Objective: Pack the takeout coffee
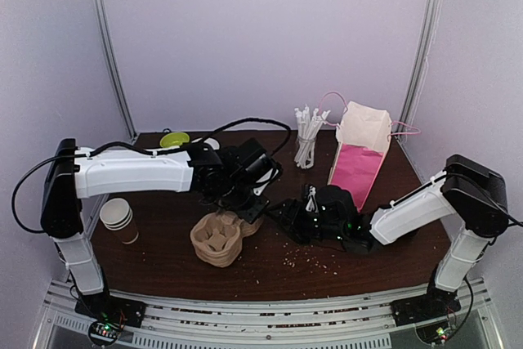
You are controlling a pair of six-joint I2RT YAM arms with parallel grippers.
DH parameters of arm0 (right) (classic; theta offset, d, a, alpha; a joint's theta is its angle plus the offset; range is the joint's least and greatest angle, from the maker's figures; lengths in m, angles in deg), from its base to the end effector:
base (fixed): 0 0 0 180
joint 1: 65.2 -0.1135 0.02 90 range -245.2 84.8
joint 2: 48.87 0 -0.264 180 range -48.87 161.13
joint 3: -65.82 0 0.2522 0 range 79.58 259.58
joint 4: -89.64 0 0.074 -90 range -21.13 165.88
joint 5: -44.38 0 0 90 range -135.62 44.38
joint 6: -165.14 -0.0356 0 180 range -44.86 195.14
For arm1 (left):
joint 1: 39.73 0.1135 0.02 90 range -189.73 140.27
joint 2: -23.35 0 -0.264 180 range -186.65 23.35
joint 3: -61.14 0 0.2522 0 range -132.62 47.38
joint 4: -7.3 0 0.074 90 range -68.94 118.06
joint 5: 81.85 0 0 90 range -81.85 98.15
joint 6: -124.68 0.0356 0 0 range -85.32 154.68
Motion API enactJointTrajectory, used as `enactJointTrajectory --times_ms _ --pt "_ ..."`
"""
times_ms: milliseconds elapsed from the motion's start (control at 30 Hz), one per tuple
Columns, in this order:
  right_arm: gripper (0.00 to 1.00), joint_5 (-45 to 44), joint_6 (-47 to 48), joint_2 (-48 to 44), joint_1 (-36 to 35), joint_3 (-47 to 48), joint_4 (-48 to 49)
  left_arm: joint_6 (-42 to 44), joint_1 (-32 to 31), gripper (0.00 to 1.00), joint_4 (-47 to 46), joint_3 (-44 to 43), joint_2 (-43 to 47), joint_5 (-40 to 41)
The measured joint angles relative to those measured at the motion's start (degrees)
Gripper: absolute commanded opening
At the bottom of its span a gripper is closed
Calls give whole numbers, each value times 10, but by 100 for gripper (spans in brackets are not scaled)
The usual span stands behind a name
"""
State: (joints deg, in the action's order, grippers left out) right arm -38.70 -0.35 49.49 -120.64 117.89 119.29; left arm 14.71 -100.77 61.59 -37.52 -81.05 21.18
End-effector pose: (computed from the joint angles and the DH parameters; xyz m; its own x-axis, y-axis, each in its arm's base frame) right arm 0.1879 0.2803 0.1611 -0.8956 0.3941 -0.2067 -0.0640 0.3456 0.9362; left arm 0.1963 -0.3381 0.2498 -0.6667 0.5176 -0.5362 0.6067 0.7949 0.0130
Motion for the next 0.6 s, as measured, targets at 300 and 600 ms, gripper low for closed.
enactJointTrajectory --times_ms 300,600 --pt "70 0 0 -3 3 -19 9 0 5 13 -1 -2 -21 -2" --pt "75 0 -8 -3 7 -29 21 2 6 7 3 -7 -21 -4"
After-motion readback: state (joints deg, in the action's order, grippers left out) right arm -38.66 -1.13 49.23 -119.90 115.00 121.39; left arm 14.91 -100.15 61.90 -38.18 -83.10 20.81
